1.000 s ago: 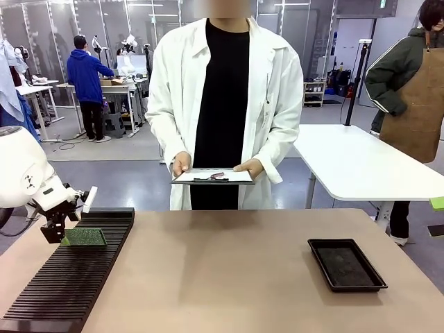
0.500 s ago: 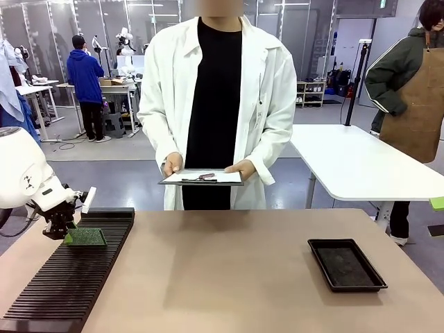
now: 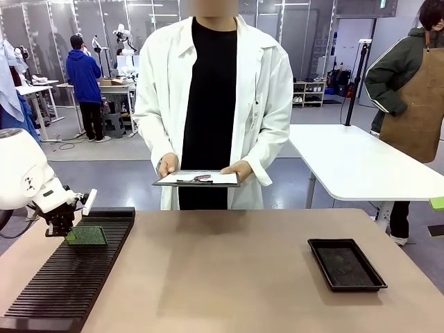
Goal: Inspect the PCB.
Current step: Pick up the Blank PCB and present it to the human.
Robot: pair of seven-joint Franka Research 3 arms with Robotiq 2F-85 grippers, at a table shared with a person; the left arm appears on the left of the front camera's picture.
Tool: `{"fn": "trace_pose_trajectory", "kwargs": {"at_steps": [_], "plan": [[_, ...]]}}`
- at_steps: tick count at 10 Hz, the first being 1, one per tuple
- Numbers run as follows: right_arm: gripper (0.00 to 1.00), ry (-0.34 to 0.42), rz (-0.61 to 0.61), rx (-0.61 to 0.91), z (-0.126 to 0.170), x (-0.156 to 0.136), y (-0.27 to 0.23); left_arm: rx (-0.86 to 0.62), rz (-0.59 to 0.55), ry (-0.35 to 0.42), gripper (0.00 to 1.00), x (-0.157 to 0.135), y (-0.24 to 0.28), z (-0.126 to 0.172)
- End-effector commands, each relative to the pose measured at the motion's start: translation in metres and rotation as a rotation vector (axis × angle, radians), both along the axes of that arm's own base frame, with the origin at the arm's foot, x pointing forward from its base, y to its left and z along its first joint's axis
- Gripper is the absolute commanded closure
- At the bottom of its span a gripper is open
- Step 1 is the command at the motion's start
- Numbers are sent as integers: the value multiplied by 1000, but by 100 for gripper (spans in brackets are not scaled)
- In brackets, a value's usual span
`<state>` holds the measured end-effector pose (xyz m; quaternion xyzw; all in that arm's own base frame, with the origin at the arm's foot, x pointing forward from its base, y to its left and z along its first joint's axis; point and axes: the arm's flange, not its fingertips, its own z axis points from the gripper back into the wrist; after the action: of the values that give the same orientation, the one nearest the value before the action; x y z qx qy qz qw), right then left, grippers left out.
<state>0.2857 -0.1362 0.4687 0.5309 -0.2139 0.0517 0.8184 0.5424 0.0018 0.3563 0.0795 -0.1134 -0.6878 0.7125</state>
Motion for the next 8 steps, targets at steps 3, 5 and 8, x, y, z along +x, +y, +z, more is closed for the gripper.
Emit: {"fn": "trace_pose_trajectory", "kwargs": {"at_steps": [3,5,8], "plan": [[0,-16,3,5,0,0,-1,30,18,-5,100,-1,2,15],[0,-16,3,5,0,0,-1,-11,73,-4,100,-4,-1,50],[0,-16,3,5,0,0,-1,-197,225,74,100,-9,9,93]]}}
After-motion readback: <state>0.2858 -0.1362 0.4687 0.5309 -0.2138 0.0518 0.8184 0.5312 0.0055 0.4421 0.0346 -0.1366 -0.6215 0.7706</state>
